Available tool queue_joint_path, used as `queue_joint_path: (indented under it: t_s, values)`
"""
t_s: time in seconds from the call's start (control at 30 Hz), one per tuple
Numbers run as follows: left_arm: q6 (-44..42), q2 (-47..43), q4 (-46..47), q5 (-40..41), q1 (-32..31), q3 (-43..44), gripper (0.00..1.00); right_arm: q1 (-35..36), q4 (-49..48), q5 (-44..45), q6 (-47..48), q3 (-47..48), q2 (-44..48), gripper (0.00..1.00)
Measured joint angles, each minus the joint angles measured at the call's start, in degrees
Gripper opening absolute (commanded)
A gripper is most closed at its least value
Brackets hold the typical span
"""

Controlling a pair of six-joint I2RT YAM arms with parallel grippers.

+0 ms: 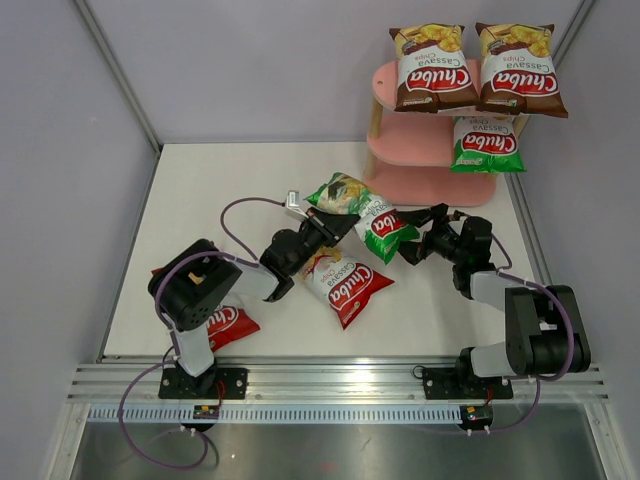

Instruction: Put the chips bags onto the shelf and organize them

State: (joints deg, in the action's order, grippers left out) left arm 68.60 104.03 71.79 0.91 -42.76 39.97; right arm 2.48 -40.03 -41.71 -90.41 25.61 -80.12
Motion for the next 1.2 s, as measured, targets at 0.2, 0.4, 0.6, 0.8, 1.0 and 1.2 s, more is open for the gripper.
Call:
queue_joint_path:
  t_s: [0.2, 0.4, 0.6, 0.8, 1.0, 1.2]
  values:
    - [-1.51, -0.63, 1.4, -0.74, -0.85, -0.85, 0.0, 0.04, 0.42, 0.33, 0.22, 0.0, 0.02, 0.5]
    - [-2.82, -1.86, 1.77, -1.64, -1.31, -2.99, 0.21, 0.11, 0.46, 1.2, 2.19, 0.0, 2.14, 0.29]
    - [-4.7, -4.37, 2.89, -2.47, -2.29, -4.81, 0.69, 0.37, 0.9, 2.82, 6.05, 0.0, 6.29, 0.24]
    - [-6.99, -10.12, 2.03, -1.25, -2.69, -10.54, 0.92, 0.92, 0.87, 3.76, 6.91, -0.02, 10.16, 0.22]
    - [-10.23, -26.43, -9.22, 5.51, -2.69, -16.15, 0.99, 1.01, 3.72, 6.29, 8.13, 0.0, 15.34, 0.22]
    - [-13.29, -44.37, -35.36, 14.84, -2.67, -14.8, 0.99, 1.01, 11.41, 11.72, 11.21, 0.7, 21.46, 0.22]
